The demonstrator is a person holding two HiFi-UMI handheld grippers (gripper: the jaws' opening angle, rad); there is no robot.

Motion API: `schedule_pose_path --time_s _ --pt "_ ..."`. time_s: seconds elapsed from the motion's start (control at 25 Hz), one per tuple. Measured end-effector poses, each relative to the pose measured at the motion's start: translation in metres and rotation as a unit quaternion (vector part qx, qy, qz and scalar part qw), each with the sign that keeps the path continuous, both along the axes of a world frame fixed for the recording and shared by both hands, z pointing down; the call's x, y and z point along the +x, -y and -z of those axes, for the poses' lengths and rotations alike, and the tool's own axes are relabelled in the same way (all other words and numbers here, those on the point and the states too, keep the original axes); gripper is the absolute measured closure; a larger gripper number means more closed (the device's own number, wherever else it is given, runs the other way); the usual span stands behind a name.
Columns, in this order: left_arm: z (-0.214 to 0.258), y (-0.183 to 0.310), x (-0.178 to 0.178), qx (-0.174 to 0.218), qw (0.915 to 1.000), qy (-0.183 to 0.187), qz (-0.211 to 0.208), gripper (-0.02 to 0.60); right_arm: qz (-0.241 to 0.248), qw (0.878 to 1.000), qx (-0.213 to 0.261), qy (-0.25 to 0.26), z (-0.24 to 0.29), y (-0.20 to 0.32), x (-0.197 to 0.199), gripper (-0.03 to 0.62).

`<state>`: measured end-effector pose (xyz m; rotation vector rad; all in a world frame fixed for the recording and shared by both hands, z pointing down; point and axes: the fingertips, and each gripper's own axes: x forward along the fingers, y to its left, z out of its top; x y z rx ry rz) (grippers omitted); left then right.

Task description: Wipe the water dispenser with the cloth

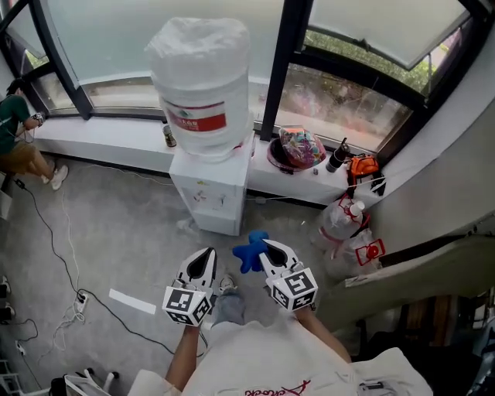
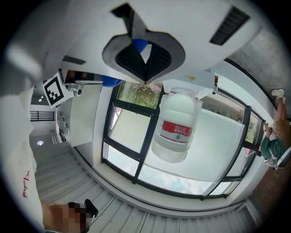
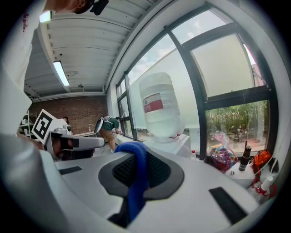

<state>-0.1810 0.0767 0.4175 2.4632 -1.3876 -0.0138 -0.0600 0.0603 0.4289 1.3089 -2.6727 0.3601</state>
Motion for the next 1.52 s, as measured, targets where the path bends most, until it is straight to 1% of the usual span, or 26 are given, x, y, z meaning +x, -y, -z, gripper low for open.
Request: schedule_pose_path --time_s 0.16,0.28,0.44,0.56,0.68,1.08,1.4,1.52 --pt "0.019 0.05 -0.017 0.006 0.9998 0.0 -0.017 0.569 -0.016 1.0 0.015 0.002 0.023 0.053 -0.018 0.563" --pt "0.028 0.08 -0.023 0.017 0.9993 0.001 -0.033 0.57 -0.029 0.999 0.035 0.007 0.038 0.085 -0.023 0.563" --pt "0.033 0.108 -0.021 0.023 0.9987 0.005 -0.045 0.569 -0.04 0.998 0.052 0.011 0.049 0.113 -0.021 0.563" --pt "0.024 0.118 -0.012 0.016 0.9987 0.012 -0.047 0.569 -0.043 0.998 0.054 0.016 0.045 0.124 -0.013 0.563" --pt "0.015 0.123 -0.001 0.004 0.9988 0.019 -0.046 0.571 -0.037 0.998 0.045 0.021 0.039 0.129 -0.005 0.563" --pt "0.005 0.128 0.021 -0.03 0.9993 0.017 -0.014 0.571 0.003 1.0 -0.004 0.027 0.01 0.142 0.006 0.563" --pt "-0.021 0.138 0.029 -0.063 0.9979 0.017 0.004 0.569 0.023 0.997 -0.063 0.033 -0.05 0.153 0.007 0.563" --pt "-0.028 0.145 0.033 -0.069 0.9975 0.015 0.011 0.57 0.028 0.996 -0.077 0.038 -0.07 0.162 0.01 0.563"
